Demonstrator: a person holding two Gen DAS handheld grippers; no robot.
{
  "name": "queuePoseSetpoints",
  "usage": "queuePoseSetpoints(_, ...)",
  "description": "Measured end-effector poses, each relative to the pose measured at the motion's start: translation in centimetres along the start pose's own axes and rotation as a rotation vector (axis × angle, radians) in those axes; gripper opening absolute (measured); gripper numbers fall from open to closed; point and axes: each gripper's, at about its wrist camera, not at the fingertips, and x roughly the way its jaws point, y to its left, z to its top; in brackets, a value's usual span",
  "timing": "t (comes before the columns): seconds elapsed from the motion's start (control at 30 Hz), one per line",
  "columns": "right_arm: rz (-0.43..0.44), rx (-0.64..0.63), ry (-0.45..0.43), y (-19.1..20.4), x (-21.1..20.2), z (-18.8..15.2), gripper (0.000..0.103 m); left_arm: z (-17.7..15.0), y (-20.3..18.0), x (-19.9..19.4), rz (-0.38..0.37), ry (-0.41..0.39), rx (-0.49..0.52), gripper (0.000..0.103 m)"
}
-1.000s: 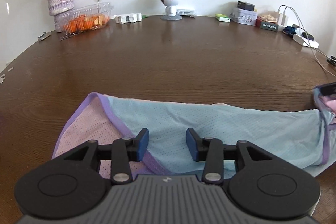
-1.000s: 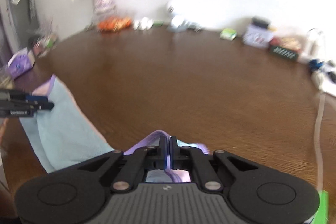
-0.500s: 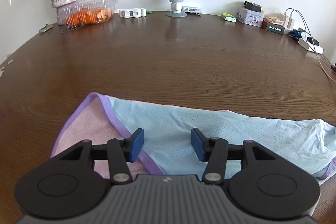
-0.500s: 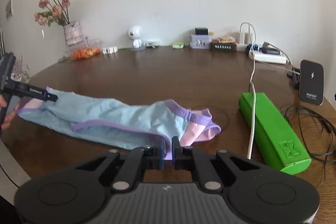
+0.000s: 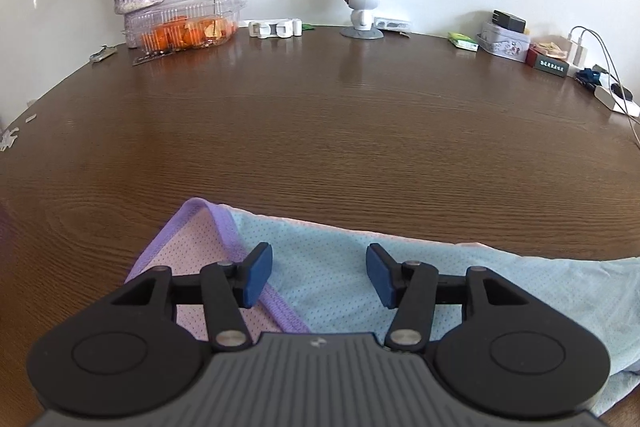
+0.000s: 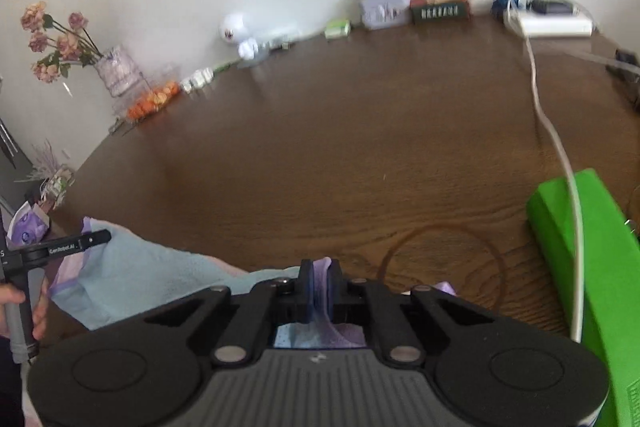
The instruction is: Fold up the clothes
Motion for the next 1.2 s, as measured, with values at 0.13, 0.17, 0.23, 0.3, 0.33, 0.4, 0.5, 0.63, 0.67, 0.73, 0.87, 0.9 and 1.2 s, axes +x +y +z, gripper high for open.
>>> queuePoseSetpoints(0.13, -0.044, -0.098, -0.166, 0.4, -3.3, -3.0, 0.005, -0.2, -0.1, -0.1, 0.013, -0.008, 0.004, 0.056)
queuePoseSetpoints(0.17, -0.063, -0.088, -0.153, 0.1, -2.8, -3.4, 0.005, -0.2, -0.1, -0.1, 0.012, -0.007, 0.003, 0.056)
queuePoseSetpoints(0.23, -0.1, -0.065, -0.126, -0.5, -1.7, -4.2, 0.006, -0.1, -0.1, -0.1, 0.012, -0.004, 0.003, 0.056)
queuePoseSetpoints(0.3, -0.158, -0.068, -0.131, -0.4, -1.2, -4.2, 0.008, -0.1, -0.1, -0.2, 0.01, 0.004, 0.005, 0.056)
queuePoseSetpoints(0.33, -0.17, -0.076, -0.143, -0.2, -1.5, -3.9, 0.013, -0.1, -0.1, -0.3, 0.012, 0.01, 0.006, 0.057)
queuePoseSetpoints(0.4, -0.173, -0.116, -0.173, -0.1, -3.5, -3.9, 0.023, -0.3, 0.0, -1.3, 0.017, 0.005, 0.006, 0.057)
queuePoseSetpoints(0.5, -0.173, -0.149, -0.156, -0.7, -6.5, -4.2, 0.026, -0.9, -0.1, -3.2, 0.003, -0.019, 0.008, 0.057)
queuePoseSetpoints(0.63, -0.13, 0.0, -0.046, -2.1, -7.3, -4.5, 0.029, -1.7, -0.8, -4.0, -0.013, -0.02, 0.031, 0.058)
queuePoseSetpoints(0.67, -0.108, 0.037, -0.042, -2.3, -7.1, -4.6, 0.03, -1.8, -1.0, -4.0, -0.017, -0.018, 0.034, 0.058)
queuePoseSetpoints(0.73, -0.063, 0.109, -0.034, -2.6, -6.6, -4.7, 0.032, -1.9, -1.0, -3.5, -0.013, -0.006, 0.031, 0.058)
queuePoseSetpoints(0.87, -0.03, 0.193, -0.007, -2.6, -5.3, -4.7, 0.042, -2.0, -0.9, -3.6, -0.035, -0.012, 0.03, 0.058)
queuePoseSetpoints(0.9, -0.041, 0.214, 0.003, -2.6, -4.7, -4.6, 0.042, -2.0, -1.0, -3.5, -0.035, -0.013, 0.03, 0.058)
queuePoseSetpoints(1.2, 0.012, 0.03, -0.133, -0.2, -4.8, -1.4, 0.001, -2.3, -0.6, -3.0, -0.041, 0.019, 0.025, 0.058)
